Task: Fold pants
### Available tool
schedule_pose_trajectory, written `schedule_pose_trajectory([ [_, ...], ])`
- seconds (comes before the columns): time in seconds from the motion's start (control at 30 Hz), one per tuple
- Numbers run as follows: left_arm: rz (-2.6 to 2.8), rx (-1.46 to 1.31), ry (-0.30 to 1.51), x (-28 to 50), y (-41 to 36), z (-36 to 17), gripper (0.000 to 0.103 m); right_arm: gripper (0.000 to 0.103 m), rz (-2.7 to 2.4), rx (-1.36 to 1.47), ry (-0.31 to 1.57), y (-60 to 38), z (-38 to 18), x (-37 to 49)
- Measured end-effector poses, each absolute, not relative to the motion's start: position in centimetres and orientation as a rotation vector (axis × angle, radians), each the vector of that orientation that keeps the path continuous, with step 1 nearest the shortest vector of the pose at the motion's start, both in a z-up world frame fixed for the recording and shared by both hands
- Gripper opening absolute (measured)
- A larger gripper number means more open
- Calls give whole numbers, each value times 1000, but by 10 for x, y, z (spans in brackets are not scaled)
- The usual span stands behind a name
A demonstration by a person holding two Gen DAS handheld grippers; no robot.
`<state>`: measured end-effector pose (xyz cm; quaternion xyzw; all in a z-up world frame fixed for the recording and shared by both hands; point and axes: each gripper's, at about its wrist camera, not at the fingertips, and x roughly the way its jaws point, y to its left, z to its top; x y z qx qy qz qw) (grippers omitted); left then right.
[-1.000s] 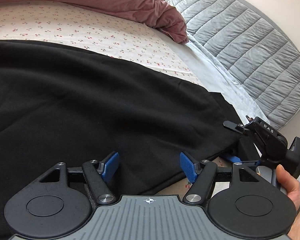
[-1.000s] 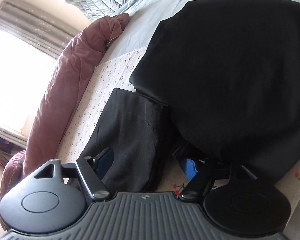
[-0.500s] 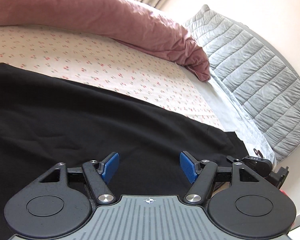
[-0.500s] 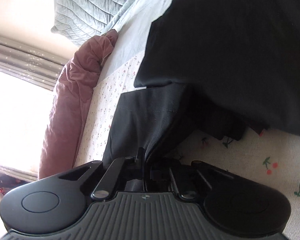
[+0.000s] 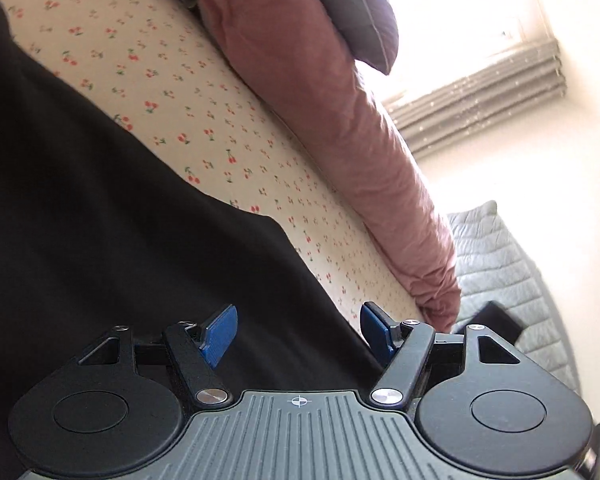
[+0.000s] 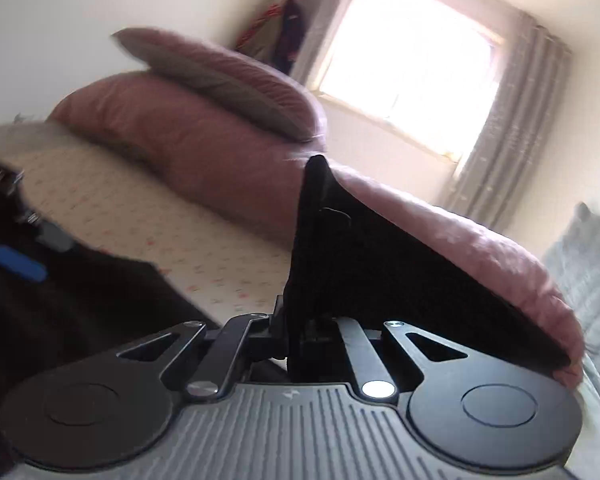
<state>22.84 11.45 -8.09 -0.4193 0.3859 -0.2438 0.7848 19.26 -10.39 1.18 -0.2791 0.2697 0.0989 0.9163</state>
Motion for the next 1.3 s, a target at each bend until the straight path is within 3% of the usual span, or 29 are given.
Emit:
schedule_pose_trajectory([
  [0.07, -489, -946, 854, 232, 128, -93, 68, 0, 368, -755, 631, -36, -39, 178],
  [0.17, -420, -1001, 894, 235, 145, -107, 68, 0, 354, -823, 568, 0, -67, 157],
  [0.43, -436, -994, 925, 242, 155, -104, 68, 0, 229, -601, 504, -13, -48, 150],
  [0.53, -449, -960, 951, 243, 150, -106, 68, 11, 276, -542, 500, -10, -45, 146],
  [0.57, -455, -949, 959, 243, 147, -106, 68, 11, 291, -545, 508, -7, -47, 141],
  [0.6, -462, -937, 966, 244, 145, -105, 68, 0, 295, -551, 513, -4, -49, 140],
  [0.83, -512, -835, 987, 239, 137, -99, 65, 0, 247, -329, 448, -18, -27, 143],
  [0.93, -556, -833, 973, 240, 132, -99, 64, 0, 271, -392, 478, -6, -35, 142],
  [0.97, -572, -822, 967, 240, 128, -98, 59, 0, 280, -406, 502, -2, -42, 142],
  [1.07, -545, -730, 982, 243, 119, -99, 28, 0, 292, -393, 510, 2, -47, 146],
  [1.3, -497, -528, 976, 237, 100, -92, 22, 0, 348, -353, 549, -4, -46, 151],
])
